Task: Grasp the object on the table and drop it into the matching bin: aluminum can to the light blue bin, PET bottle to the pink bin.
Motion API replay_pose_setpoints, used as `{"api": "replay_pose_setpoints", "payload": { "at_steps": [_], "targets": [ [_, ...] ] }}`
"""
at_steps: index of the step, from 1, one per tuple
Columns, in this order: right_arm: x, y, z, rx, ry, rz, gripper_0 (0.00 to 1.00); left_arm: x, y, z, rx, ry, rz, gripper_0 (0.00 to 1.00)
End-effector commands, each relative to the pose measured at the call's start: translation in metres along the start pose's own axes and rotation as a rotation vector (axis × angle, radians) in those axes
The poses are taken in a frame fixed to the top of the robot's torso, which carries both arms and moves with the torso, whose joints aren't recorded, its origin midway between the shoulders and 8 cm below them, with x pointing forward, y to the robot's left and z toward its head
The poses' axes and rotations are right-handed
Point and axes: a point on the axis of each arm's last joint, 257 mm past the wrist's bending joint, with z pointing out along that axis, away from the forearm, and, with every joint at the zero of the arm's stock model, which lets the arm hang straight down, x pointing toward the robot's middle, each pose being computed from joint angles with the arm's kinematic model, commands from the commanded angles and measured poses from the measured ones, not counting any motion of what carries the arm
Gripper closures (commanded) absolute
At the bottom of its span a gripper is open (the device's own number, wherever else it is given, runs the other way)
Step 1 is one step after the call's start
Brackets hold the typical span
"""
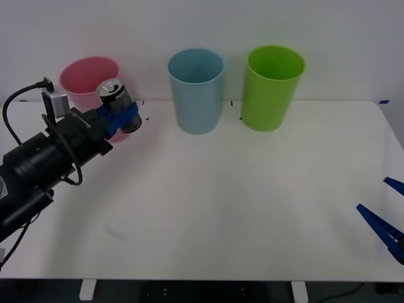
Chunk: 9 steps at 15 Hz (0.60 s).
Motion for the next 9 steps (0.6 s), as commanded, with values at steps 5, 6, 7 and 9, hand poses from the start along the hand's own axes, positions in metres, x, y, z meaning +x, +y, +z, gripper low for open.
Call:
{"api": "replay_pose_setpoints", "payload": {
  "at_steps": [5,6,7,9],
  "targets": [
    [0.0,0.0,0.0,0.0,0.0,0.0,0.0,-0.035,0.004,0.051,0.006,0.035,-0.036,1.0],
    [0.0,0.0,0.0,0.0,0.0,0.0,0.0,-0.039,0.006,0.06,0.003,0.037,-0.037,1.0],
    [0.0,0.0,0.0,0.0,0.0,0.0,0.0,-0.039,0.01,0.069,-0.001,0.042,-0.038,1.0],
    [0.0,0.0,0.0,0.0,0.0,0.0,0.0,-0.041,0.022,0.091,-0.016,0.052,-0.035,1.0]
  ]
}}
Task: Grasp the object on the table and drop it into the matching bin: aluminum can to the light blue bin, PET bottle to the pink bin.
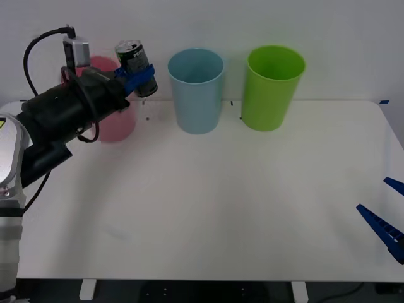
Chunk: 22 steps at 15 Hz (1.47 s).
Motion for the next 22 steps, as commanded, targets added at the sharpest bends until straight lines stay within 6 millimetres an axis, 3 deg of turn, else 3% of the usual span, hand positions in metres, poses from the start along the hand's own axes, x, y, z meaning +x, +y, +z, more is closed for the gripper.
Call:
{"api": "replay_pose_setpoints", "payload": {
  "at_steps": [1,12,18,22],
  "targets": [
    [0.0,0.0,0.0,0.0,0.0,0.0,0.0,-0.003,0.012,0.027,-0.015,0.014,-0.001,1.0],
    [0.0,0.0,0.0,0.0,0.0,0.0,0.0,-0.007,0.034,0.136,-0.157,0.008,-0.002,1.0],
    [0.0,0.0,0.0,0.0,0.0,0.0,0.0,-0.009,0.059,0.163,-0.271,0.01,0.036,1.0],
    [0.0,0.0,0.0,0.0,0.0,0.0,0.0,0.004,0.052,0.185,-0.302,0.031,0.071,1.0]
  ]
}}
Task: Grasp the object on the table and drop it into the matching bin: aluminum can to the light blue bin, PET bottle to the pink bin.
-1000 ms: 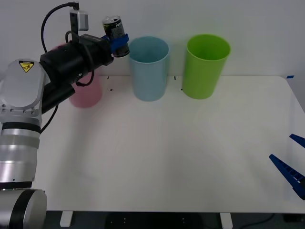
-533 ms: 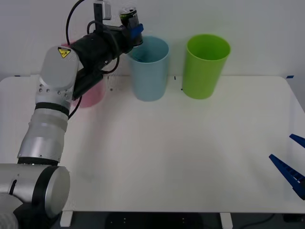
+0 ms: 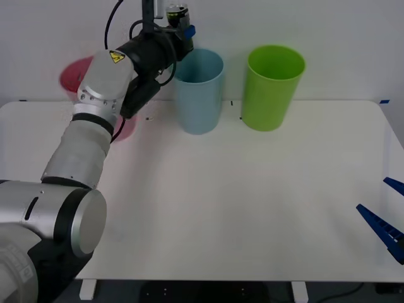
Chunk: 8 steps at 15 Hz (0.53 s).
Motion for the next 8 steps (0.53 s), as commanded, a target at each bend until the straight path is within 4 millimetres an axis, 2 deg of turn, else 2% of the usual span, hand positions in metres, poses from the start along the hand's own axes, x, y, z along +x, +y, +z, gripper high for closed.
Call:
{"api": "replay_pose_setpoints", "payload": {
  "at_steps": [1,7,8],
  "targets": [
    [0.0,0.0,0.0,0.0,0.0,0.0,0.0,0.004,-0.012,0.007,-0.003,0.0,0.016,1.0],
    [0.0,0.0,0.0,0.0,0.0,0.0,0.0,0.008,-0.022,0.009,0.011,0.005,0.021,0.99],
    [0.0,0.0,0.0,0.0,0.0,0.0,0.0,0.008,-0.025,0.009,0.017,0.003,0.016,0.94]
  ]
}}
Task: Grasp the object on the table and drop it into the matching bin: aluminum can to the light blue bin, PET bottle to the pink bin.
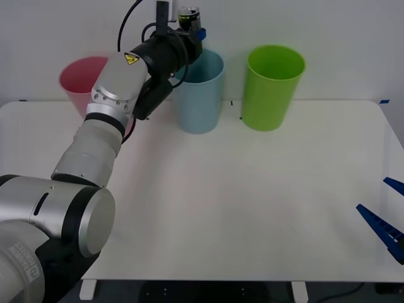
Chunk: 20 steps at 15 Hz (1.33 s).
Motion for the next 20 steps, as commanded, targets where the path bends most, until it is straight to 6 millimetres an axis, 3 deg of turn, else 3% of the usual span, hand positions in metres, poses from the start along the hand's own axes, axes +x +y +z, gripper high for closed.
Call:
{"api": "replay_pose_setpoints", "payload": {
  "at_steps": [1,2,3,13,20],
  "targets": [
    [0.0,0.0,0.0,0.0,0.0,0.0,0.0,0.001,-0.004,0.001,0.008,0.0,-0.007,0.86],
    [0.0,0.0,0.0,0.0,0.0,0.0,0.0,-0.001,-0.004,0.001,0.005,-0.007,-0.014,0.57],
    [0.0,0.0,0.0,0.0,0.0,0.0,0.0,-0.002,-0.002,0.001,0.001,-0.009,-0.013,0.0],
    [0.0,0.0,0.0,0.0,0.0,0.0,0.0,-0.002,-0.008,0.001,0.016,-0.015,-0.042,0.0],
    [0.0,0.0,0.0,0.0,0.0,0.0,0.0,0.003,0.007,-0.015,0.088,-0.008,-0.079,0.0]
  ]
}}
